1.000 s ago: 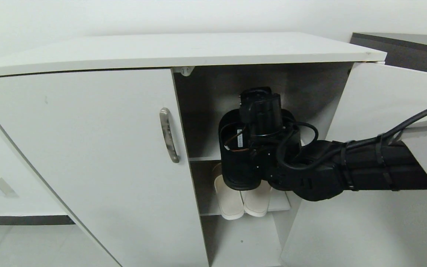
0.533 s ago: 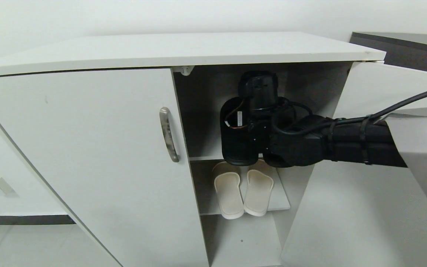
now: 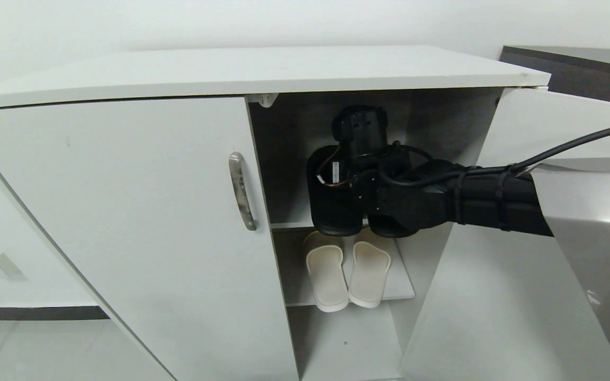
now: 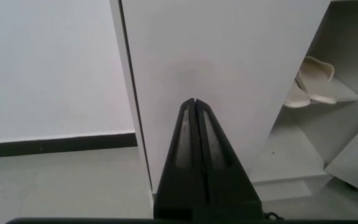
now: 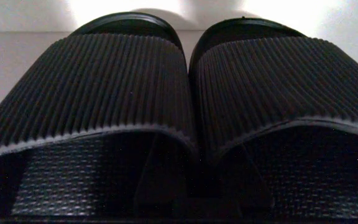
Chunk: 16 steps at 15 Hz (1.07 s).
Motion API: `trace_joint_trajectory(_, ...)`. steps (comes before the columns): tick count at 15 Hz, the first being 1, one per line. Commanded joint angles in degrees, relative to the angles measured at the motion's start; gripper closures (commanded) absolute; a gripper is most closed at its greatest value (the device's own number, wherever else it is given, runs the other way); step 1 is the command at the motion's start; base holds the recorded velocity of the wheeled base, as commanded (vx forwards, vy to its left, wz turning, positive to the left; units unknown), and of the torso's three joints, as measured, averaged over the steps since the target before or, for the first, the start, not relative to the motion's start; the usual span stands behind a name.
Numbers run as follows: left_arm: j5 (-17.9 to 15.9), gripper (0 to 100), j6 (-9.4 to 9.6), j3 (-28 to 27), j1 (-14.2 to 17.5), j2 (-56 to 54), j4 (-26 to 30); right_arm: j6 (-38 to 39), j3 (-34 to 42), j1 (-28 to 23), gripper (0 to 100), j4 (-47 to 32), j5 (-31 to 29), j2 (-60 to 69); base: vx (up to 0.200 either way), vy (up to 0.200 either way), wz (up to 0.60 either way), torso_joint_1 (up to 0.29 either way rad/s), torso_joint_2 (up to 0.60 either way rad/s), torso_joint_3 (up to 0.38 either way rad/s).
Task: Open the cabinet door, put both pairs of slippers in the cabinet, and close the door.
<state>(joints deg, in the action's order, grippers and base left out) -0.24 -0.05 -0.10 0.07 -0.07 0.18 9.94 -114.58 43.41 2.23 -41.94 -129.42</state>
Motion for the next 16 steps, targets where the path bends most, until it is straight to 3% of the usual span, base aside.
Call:
trace_joint_trajectory(1, 0.0, 100, -0.04, 0.0, 0.0, 0.1, 0.0, 0.0, 0.0, -0.1, 100, 0.1, 0.0, -0.5, 0.000, 0.000, 0.00, 0.000, 0.00, 0.000)
trace_joint_trajectory(8, 0.9, 100, -0.13, 0.1, 0.0, 0.1, 0.0, 0.0, 0.0, -0.1, 100, -0.2, -0.2, -1.2, 0.000, 0.000, 0.00, 0.000, 0.00, 0.000)
trace_joint_trajectory(9, 0.9, 100, -0.13, 0.1, 0.0, 0.1, 0.0, 0.0, 0.0, -0.1, 0, -0.3, -0.2, -1.2, 0.000, 0.000, 0.00, 0.000, 0.00, 0.000)
trace_joint_trajectory(14, 1.0, 100, -0.13, 0.0, 0.0, 0.1, -0.1, 0.0, 2.1, 0.4, 0, -1.4, -0.5, 1.4, 0.000, 0.000, 0.00, 0.000, 0.00, 0.000)
trace_joint_trajectory(16, 1.0, 100, -0.13, 0.1, 0.0, 0.1, 0.0, 0.5, 7.0, 1.9, 0, -1.0, -0.8, 4.8, 0.000, 0.000, 0.00, 0.000, 0.00, 0.000)
